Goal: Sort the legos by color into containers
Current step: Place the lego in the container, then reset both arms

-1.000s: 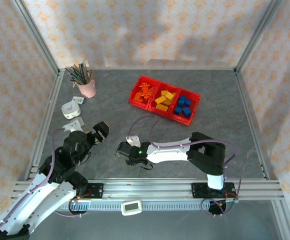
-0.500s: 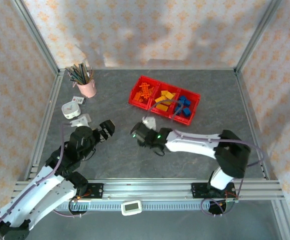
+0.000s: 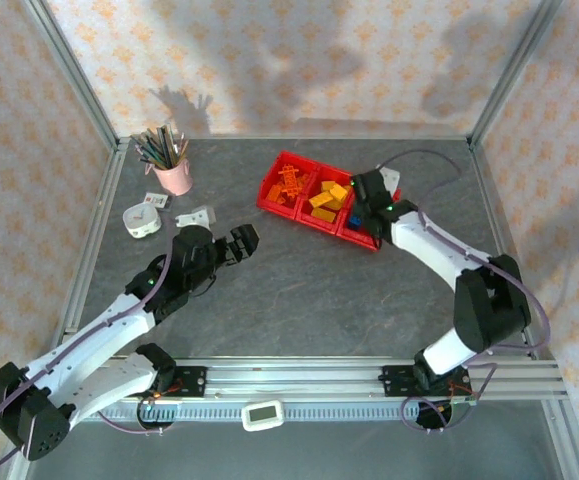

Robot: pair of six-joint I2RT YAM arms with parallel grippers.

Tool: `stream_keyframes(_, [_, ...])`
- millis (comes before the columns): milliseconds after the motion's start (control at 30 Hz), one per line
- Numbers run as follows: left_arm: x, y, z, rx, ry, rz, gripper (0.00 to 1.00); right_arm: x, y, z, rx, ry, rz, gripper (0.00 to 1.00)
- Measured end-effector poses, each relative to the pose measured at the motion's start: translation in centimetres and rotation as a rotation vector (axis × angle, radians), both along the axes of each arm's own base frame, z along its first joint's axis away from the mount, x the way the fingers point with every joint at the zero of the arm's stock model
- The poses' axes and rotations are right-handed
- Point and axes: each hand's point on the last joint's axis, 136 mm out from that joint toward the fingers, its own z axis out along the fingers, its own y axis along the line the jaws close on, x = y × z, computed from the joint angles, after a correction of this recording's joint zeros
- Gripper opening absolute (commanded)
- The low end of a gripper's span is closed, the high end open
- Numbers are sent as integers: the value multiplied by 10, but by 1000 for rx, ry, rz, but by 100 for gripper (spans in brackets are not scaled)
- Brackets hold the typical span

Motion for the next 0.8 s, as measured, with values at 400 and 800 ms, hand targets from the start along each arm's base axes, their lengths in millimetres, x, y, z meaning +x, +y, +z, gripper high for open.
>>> stream_keyframes(400, [9, 4, 7, 15, -44, 12, 99, 32, -17, 1, -33, -9, 18, 92])
stream_keyframes(800, [65, 152, -1, 312, -155, 529, 99, -42, -193, 11, -100, -243, -466, 100])
